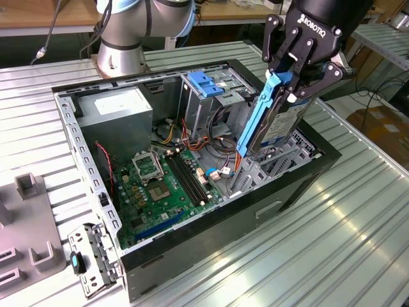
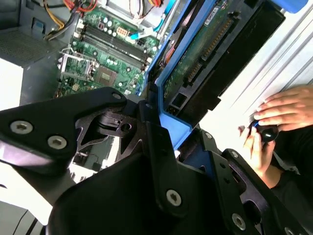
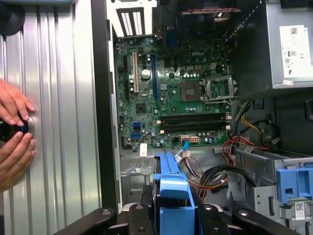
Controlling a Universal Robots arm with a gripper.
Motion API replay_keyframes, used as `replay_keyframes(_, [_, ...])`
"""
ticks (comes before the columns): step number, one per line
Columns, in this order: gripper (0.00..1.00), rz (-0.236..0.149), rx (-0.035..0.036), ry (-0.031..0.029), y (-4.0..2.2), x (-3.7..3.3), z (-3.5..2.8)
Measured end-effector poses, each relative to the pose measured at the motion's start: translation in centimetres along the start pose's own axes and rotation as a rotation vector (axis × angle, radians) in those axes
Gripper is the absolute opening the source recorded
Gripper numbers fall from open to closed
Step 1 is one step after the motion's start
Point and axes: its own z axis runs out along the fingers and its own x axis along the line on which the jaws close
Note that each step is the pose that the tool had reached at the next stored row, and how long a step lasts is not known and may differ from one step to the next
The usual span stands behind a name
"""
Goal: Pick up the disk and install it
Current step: 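Insert the disk into the insertion slot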
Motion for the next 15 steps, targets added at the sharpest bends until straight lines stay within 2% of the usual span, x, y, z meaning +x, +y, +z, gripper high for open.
replay_keyframes(1, [0.37, 0.000, 0.0000, 0.0000, -0.45, -0.03, 0.03])
replay_keyframes(3, [0.37, 0.000, 0.0000, -0.0001, -1.85, -0.13, 0.12])
replay_keyframes(4, [0.37, 0.000, 0.0001, 0.0004, -2.23, -0.17, 0.16])
replay_keyframes(10, [0.37, -0.014, 0.0001, 0.0005, -2.27, -0.20, 0.65])
replay_keyframes(15, [0.37, -0.013, 0.0000, 0.0007, -2.67, -0.22, 0.92])
